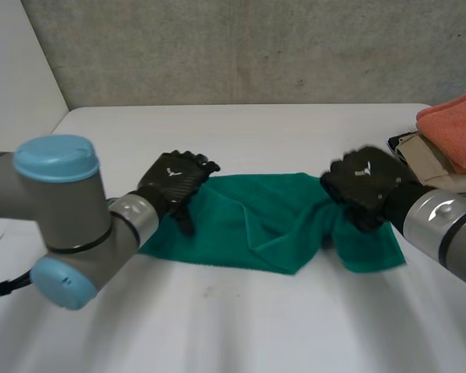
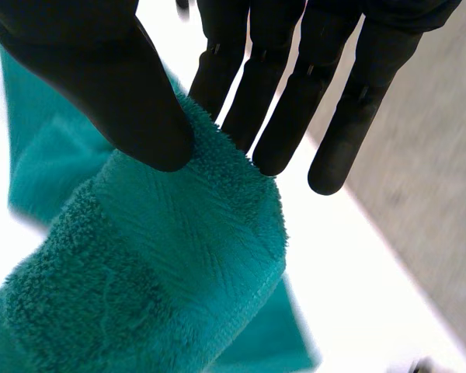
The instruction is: Fold the laundry.
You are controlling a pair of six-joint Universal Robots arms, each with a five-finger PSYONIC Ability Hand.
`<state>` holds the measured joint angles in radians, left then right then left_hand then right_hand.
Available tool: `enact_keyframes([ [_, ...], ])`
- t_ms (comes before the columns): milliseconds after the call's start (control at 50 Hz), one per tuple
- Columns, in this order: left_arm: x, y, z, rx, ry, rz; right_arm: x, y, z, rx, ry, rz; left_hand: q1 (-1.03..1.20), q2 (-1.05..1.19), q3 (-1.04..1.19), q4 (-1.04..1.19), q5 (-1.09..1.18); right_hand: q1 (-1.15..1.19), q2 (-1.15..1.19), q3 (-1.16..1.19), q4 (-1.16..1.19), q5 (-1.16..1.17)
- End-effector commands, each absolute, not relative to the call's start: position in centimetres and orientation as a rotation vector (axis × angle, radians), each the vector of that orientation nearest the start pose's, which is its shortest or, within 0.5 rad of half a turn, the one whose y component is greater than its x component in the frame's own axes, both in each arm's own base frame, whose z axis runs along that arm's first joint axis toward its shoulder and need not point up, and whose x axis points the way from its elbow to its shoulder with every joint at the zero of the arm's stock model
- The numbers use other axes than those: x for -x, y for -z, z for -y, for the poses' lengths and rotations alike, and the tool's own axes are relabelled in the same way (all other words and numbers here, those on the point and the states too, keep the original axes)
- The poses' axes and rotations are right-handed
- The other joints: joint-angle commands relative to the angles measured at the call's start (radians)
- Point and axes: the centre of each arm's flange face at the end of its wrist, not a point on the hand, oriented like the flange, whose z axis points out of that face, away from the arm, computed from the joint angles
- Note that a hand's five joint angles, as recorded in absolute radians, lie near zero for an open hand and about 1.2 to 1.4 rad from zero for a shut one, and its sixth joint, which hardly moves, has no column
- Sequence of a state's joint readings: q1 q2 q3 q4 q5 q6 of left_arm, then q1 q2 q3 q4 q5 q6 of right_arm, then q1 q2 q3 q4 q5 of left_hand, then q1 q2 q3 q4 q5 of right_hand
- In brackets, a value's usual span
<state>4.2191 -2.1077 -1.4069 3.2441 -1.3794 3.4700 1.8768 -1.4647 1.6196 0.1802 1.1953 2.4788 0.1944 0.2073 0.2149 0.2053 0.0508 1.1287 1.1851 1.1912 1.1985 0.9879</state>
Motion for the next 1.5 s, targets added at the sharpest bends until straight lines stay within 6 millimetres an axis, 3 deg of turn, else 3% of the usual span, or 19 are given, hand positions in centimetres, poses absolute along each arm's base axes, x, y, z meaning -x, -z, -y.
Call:
enact_keyframes([
  [20, 33.8, -16.0, 28.3, -1.337, 1.983, -2.443, -24.8, -31.5, 19.0, 1.442, 2.004, -1.694, -0.02, -0.033, -0.04, -0.031, -0.051, 0.268, 0.211, 0.205, 0.198, 0.234],
  [180, 36.3, -13.8, 27.6, -1.446, 1.919, -2.454, -24.4, -36.3, 16.5, 1.36, 2.123, -1.495, -0.02, -0.033, -0.04, -0.031, -0.051, 0.268, 0.211, 0.205, 0.198, 0.234],
  [240, 36.8, -13.3, 27.6, -1.452, 1.915, -2.451, -23.9, -37.2, 16.5, 1.325, 2.148, -1.484, 0.297, 0.284, 0.276, 0.286, 0.266, 0.268, 0.211, 0.205, 0.198, 0.234],
  [300, 37.0, -13.6, 27.8, -1.413, 1.939, -2.433, -23.5, -36.9, 17.6, 1.303, 2.141, -1.523, 1.082, 1.069, 1.062, 1.072, 1.051, 0.268, 0.211, 0.205, 0.198, 0.234],
  [380, 36.0, -16.7, 30.3, -1.139, 2.082, -2.29, -22.8, -34.3, 20.9, 1.3, 2.084, -1.639, 1.202, 1.189, 1.181, 1.191, 1.171, 0.268, 0.211, 0.205, 0.198, 0.234],
  [400, 35.0, -18.5, 31.7, -0.966, 2.15, -2.205, -22.6, -33.7, 21.8, 1.3, 2.073, -1.666, 1.202, 1.189, 1.181, 1.191, 1.171, 0.268, 0.211, 0.205, 0.198, 0.234],
  [460, 33.7, -21.6, 33.2, -0.762, 2.265, -2.081, -21.9, -31.0, 24.9, 1.313, 2.023, -1.772, 1.202, 1.189, 1.181, 1.191, 1.171, 0.268, 0.211, 0.205, 0.198, 0.234],
  [480, 33.1, -23.8, 33.9, -0.687, 2.354, -1.992, -22.1, -30.2, 26.0, 1.34, 2.015, -1.785, 1.202, 1.189, 1.181, 1.191, 1.171, 0.268, 0.211, 0.205, 0.198, 0.234],
  [560, 32.0, -28.3, 34.6, -0.632, 2.56, -1.806, -22.9, -29.8, 28.7, 1.323, 2.093, -1.83, 1.202, 1.189, 1.181, 1.191, 1.171, 0.268, 0.211, 0.205, 0.198, 0.234],
  [660, 31.5, -30.7, 33.7, -0.678, 2.669, -1.722, -24.7, -30.7, 31.7, 1.145, 2.318, -1.772, 1.202, 1.189, 1.181, 1.191, 1.171, 0.268, 0.211, 0.205, 0.198, 0.234],
  [700, 31.4, -30.3, 33.5, -0.685, 2.656, -1.738, -25.2, -30.5, 32.3, 1.107, 2.349, -1.741, 1.202, 1.189, 1.181, 1.191, 1.171, 0.268, 0.211, 0.205, 0.198, 0.234],
  [760, 30.9, -27.6, 32.9, -0.69, 2.547, -1.84, -25.9, -29.3, 33.0, 1.061, 2.344, -1.695, 1.202, 1.189, 1.181, 1.191, 1.171, 0.268, 0.211, 0.205, 0.198, 0.234],
  [880, 29.7, -18.7, 31.0, -0.78, 2.209, -2.066, -26.5, -21.1, 32.7, 1.091, 2.079, -1.851, 1.202, 1.189, 1.181, 1.191, 1.171, 0.268, 0.211, 0.205, 0.198, 0.234],
  [940, 29.6, -14.6, 29.5, -0.869, 2.078, -2.153, -26.4, -16.9, 32.2, 1.142, 1.956, -1.954, 1.001, 0.988, 0.98, 0.99, 0.97, 0.268, 0.211, 0.205, 0.198, 0.234],
  [1040, 29.7, -12.3, 27.6, -0.951, 2.003, -2.191, -26.5, -13.6, 31.4, 1.302, 1.871, -2.02, 0.689, 0.676, 0.668, 0.678, 0.658, 0.268, 0.211, 0.205, 0.198, 0.234],
  [1120, 29.5, -13.9, 26.7, -0.962, 2.016, -2.171, -26.3, -14.0, 31.0, 1.389, 1.841, -2.056, 0.354, 0.341, 0.334, 0.344, 0.323, 0.268, 0.211, 0.205, 0.198, 0.234],
  [1240, 27.2, -19.0, 25.7, -0.911, 2.015, -2.177, -26.0, -17.7, 29.7, 1.294, 1.785, -2.1, 0.055, 0.042, 0.034, 0.044, 0.024, -0.647, -0.704, -0.71, -0.717, -0.681],
  [1320, 25.3, -21.3, 25.2, -0.898, 1.94, -2.25, -25.5, -20.2, 29.0, 1.22, 1.748, -2.13, -0.016, -0.029, -0.037, -0.027, -0.047, -0.871, -0.928, -0.934, -0.941, -0.905],
  [1500, 21.3, -23.3, 26.5, -0.844, 1.808, -2.443, -24.3, -23.1, 29.0, 1.097, 1.587, -2.254, 0.025, 0.012, 0.004, 0.014, -0.006, -0.925, -0.981, -0.987, -0.995, -0.959],
])
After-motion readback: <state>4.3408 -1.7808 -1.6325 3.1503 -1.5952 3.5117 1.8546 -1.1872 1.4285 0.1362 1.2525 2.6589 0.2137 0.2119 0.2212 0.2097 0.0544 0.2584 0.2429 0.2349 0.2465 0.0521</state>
